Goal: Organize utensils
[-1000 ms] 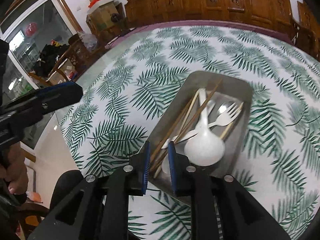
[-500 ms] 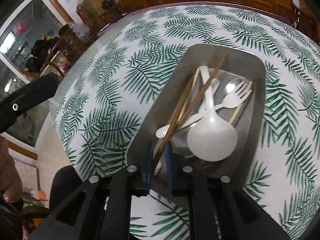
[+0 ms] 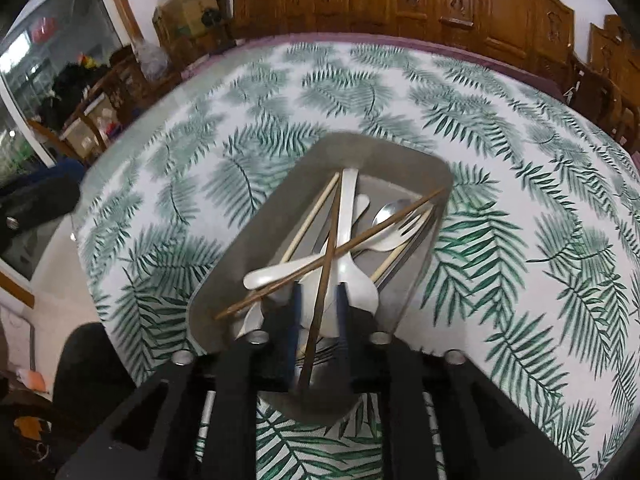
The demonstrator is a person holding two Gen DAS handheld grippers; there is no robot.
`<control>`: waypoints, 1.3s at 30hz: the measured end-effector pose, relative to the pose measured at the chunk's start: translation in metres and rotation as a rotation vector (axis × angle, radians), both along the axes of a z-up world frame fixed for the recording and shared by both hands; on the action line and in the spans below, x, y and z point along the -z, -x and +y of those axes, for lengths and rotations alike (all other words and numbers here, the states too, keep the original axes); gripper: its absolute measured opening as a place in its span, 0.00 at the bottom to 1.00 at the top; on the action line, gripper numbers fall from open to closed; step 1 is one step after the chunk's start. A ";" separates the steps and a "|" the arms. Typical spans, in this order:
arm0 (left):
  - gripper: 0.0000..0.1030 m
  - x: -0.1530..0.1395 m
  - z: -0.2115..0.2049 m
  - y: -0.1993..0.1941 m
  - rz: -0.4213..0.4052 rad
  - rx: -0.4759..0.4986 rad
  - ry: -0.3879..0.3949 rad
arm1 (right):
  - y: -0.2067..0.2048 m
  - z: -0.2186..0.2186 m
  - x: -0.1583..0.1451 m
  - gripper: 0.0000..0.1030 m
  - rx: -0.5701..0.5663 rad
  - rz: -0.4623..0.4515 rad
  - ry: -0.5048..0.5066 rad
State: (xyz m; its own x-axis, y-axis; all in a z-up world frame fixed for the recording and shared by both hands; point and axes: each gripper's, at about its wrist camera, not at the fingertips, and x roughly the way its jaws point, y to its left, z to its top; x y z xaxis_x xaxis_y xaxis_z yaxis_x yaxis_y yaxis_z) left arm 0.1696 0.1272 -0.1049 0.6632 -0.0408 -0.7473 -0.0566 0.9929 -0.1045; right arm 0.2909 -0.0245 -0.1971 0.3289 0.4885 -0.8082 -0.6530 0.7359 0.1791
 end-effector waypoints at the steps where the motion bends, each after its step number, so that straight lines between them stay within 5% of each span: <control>1: 0.43 -0.003 -0.003 0.002 -0.007 0.003 -0.002 | 0.003 -0.005 -0.006 0.23 0.005 -0.014 -0.012; 11: 0.51 -0.034 -0.036 0.029 -0.108 0.024 -0.019 | 0.051 -0.077 -0.083 0.35 0.083 -0.180 -0.144; 13: 0.65 -0.041 -0.043 0.037 -0.136 0.029 -0.017 | 0.060 -0.090 -0.094 0.37 0.096 -0.207 -0.160; 21: 0.77 -0.069 -0.074 0.063 -0.207 0.061 -0.042 | 0.095 -0.135 -0.128 0.45 0.177 -0.281 -0.212; 24: 0.91 -0.079 -0.084 0.073 -0.236 0.068 -0.049 | 0.107 -0.147 -0.136 0.53 0.204 -0.306 -0.222; 27: 0.92 -0.088 -0.094 0.081 -0.260 0.075 -0.064 | 0.119 -0.158 -0.143 0.60 0.232 -0.326 -0.224; 32: 0.92 -0.098 -0.104 0.093 -0.277 0.063 -0.074 | 0.139 -0.179 -0.154 0.93 0.302 -0.370 -0.229; 39: 0.92 -0.111 -0.113 0.110 -0.312 0.049 -0.082 | 0.158 -0.196 -0.171 0.98 0.351 -0.413 -0.231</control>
State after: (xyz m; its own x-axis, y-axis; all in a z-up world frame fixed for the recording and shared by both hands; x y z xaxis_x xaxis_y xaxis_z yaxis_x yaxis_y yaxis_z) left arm 0.0593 0.0146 0.0065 0.8597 -0.0266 -0.5100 0.0136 0.9995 -0.0293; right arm 0.1331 -0.2206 -0.0261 0.7679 0.4412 -0.4643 -0.4268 0.8930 0.1427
